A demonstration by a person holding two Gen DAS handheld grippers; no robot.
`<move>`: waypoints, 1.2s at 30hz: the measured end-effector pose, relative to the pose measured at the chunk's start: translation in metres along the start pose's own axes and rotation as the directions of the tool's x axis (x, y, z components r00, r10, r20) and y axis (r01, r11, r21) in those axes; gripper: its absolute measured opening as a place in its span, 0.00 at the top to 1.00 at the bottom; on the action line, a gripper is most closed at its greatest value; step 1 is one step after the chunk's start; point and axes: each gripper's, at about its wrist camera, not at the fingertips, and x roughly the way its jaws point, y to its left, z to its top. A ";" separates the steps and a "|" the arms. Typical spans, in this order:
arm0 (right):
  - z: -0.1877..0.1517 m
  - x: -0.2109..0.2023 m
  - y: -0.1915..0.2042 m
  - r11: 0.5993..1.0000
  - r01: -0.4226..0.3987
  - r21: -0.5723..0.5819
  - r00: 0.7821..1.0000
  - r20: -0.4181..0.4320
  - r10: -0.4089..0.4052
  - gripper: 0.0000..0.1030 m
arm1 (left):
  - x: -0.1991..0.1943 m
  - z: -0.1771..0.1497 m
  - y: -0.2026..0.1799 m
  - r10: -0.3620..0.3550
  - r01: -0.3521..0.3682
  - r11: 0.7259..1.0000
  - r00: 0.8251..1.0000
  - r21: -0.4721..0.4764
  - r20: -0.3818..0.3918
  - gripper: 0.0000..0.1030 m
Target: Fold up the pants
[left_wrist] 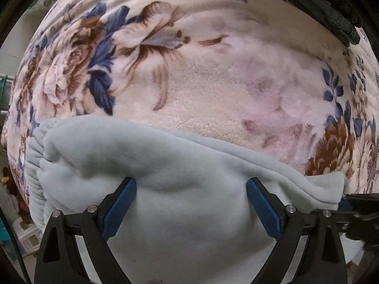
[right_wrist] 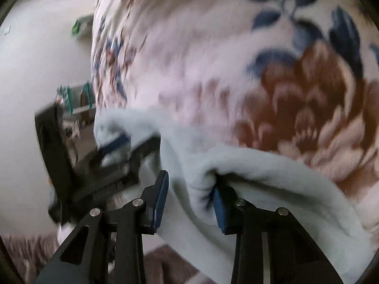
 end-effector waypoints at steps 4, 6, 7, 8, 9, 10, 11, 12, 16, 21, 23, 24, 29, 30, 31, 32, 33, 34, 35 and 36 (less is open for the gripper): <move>0.016 0.013 -0.010 0.996 0.080 -0.026 0.997 0.014 -0.080 0.62 | -0.008 -0.004 0.003 -0.010 0.010 1.000 1.000 -0.005 -0.010 0.08; 0.032 0.026 -0.011 0.997 0.066 -0.039 0.998 -0.009 -0.066 0.62 | -0.011 -0.005 0.008 -0.033 0.033 0.999 0.999 -0.018 -0.032 0.08; 0.036 0.031 -0.011 0.998 0.047 -0.034 0.999 -0.021 -0.048 0.60 | -0.012 -0.005 0.009 -0.040 0.040 0.999 0.998 -0.014 -0.038 0.08; 0.039 0.034 -0.011 0.999 0.029 -0.029 0.999 -0.022 -0.029 0.60 | -0.013 -0.004 0.010 -0.043 0.043 0.999 0.998 -0.002 -0.040 0.08; 0.039 0.033 -0.012 1.000 0.003 -0.020 1.000 -0.013 -0.004 0.60 | -0.015 -0.004 0.011 -0.041 0.041 0.999 0.998 0.013 -0.043 0.08; 0.037 0.027 -0.013 0.999 -0.039 -0.006 0.999 -0.001 0.039 0.68 | -0.017 -0.004 0.011 -0.036 0.037 0.999 0.999 0.031 -0.038 0.08; 0.032 0.021 -0.014 0.995 -0.097 0.002 0.995 0.008 0.097 0.79 | -0.020 -0.004 0.010 -0.035 0.036 0.998 0.999 0.050 -0.029 0.08; 0.025 0.011 -0.016 0.989 -0.146 0.008 0.989 0.025 0.146 0.82 | -0.023 -0.004 0.009 -0.035 0.037 0.995 0.999 0.090 -0.015 0.08; 0.002 -0.016 -0.018 0.942 -0.335 0.025 0.942 0.050 0.333 0.84 | -0.021 0.003 -0.001 -0.036 0.043 0.970 0.999 0.241 -0.032 0.07; 0.010 -0.001 -0.021 0.982 -0.189 -0.021 0.982 -0.031 0.189 0.76 | 0.000 0.005 0.005 -0.003 0.023 0.972 0.996 0.232 -0.087 0.08; 0.027 0.010 -0.029 0.994 -0.110 -0.021 0.993 -0.036 0.109 0.68 | 0.001 0.005 0.006 0.002 0.016 0.979 0.996 0.204 -0.087 0.08; 0.034 0.016 -0.030 0.993 -0.120 -0.015 0.992 -0.046 0.120 0.68 | 0.001 0.005 0.006 0.007 0.010 0.981 0.996 0.194 -0.089 0.08; 0.040 0.038 -0.017 0.898 -0.440 -0.006 0.887 -0.155 0.434 0.61 | 0.004 0.004 0.004 -0.007 0.022 0.991 0.994 0.135 -0.109 0.06; 0.036 0.034 -0.010 0.889 -0.454 -0.048 0.880 -0.176 0.440 0.61 | 0.008 -0.001 0.013 -0.014 0.028 0.991 0.994 0.131 -0.109 0.06; 0.034 0.032 -0.008 0.895 -0.441 -0.074 0.887 -0.187 0.421 0.61 | 0.010 -0.003 0.012 -0.006 0.022 0.990 0.994 0.139 -0.109 0.05; 0.036 0.033 -0.009 0.917 -0.391 -0.086 0.911 -0.179 0.371 0.61 | 0.012 -0.004 0.011 -0.004 0.019 0.990 0.994 0.143 -0.107 0.05; 0.040 0.036 -0.016 0.947 -0.312 -0.081 0.941 -0.165 0.296 0.61 | 0.013 -0.005 0.012 -0.005 0.021 0.989 0.994 0.146 -0.107 0.05; 0.043 0.042 -0.023 0.962 -0.267 -0.061 0.953 -0.167 0.254 0.61 | 0.017 -0.009 0.017 -0.002 0.019 0.989 0.994 0.147 -0.109 0.05; 0.047 0.050 -0.027 0.963 -0.266 -0.037 0.950 -0.179 0.255 0.61 | 0.016 -0.012 0.012 0.003 0.013 0.989 0.994 0.149 -0.112 0.06; 0.049 0.054 -0.027 0.963 -0.268 -0.032 0.948 -0.184 0.258 0.61 | 0.017 -0.016 0.012 0.005 0.012 0.989 0.994 0.150 -0.113 0.06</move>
